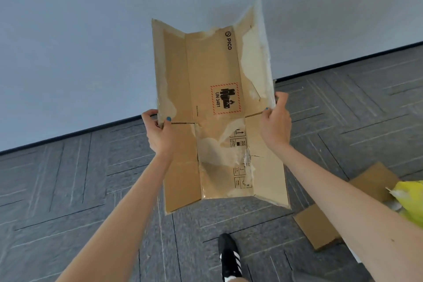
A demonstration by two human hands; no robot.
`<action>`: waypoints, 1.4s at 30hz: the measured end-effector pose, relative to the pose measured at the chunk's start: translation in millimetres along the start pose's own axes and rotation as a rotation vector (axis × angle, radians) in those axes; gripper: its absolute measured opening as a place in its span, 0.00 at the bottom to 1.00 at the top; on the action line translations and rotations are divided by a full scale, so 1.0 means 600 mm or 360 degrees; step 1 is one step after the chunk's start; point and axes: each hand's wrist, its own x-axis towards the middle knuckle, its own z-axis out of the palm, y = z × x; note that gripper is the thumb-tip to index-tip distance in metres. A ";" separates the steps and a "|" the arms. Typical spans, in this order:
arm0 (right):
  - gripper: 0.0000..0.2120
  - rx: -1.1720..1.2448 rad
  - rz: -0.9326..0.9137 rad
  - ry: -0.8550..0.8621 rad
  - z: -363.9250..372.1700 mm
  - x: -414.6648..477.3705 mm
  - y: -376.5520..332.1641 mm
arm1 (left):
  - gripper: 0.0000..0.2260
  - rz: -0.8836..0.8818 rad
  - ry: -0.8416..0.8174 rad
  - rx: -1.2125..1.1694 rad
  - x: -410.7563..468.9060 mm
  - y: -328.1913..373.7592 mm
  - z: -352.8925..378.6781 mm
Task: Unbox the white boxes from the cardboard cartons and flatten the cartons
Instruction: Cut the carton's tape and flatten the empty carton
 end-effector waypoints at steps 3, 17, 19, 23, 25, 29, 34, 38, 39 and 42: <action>0.17 0.0022 -0.0024 -0.0102 0.139 0.031 0.079 | 0.14 -0.0020 0.0055 0.0025 0.092 -0.118 0.067; 0.16 -0.0008 0.0026 -0.0282 0.637 0.072 0.373 | 0.14 -0.0158 0.0102 -0.0085 0.388 -0.630 0.236; 0.16 0.0006 0.0029 -0.0282 0.689 0.080 0.398 | 0.13 -0.0169 0.0076 -0.0137 0.418 -0.679 0.246; 0.15 -0.0052 0.0072 -0.0279 0.772 0.097 0.432 | 0.12 -0.0229 0.0016 -0.0199 0.462 -0.752 0.260; 0.15 -0.0100 0.0108 -0.0294 0.802 0.100 0.443 | 0.12 -0.0256 0.0012 -0.0193 0.478 -0.777 0.261; 0.15 -0.0181 0.0116 -0.0327 0.843 0.120 0.477 | 0.12 -0.0314 0.0027 -0.0140 0.509 -0.812 0.282; 0.16 -0.0404 0.0201 -0.0472 0.884 0.156 0.522 | 0.16 -0.0405 0.0041 0.0047 0.540 -0.853 0.311; 0.17 -0.0463 0.0257 -0.0500 0.898 0.169 0.545 | 0.18 -0.0439 0.0062 0.0062 0.549 -0.877 0.316; 0.18 -0.0438 0.0225 -0.0474 0.902 0.172 0.547 | 0.18 -0.0448 0.0083 0.0037 0.553 -0.879 0.319; 0.23 -0.0366 0.0146 -0.0389 0.912 0.190 0.545 | 0.17 -0.0461 0.0125 -0.0021 0.562 -0.877 0.334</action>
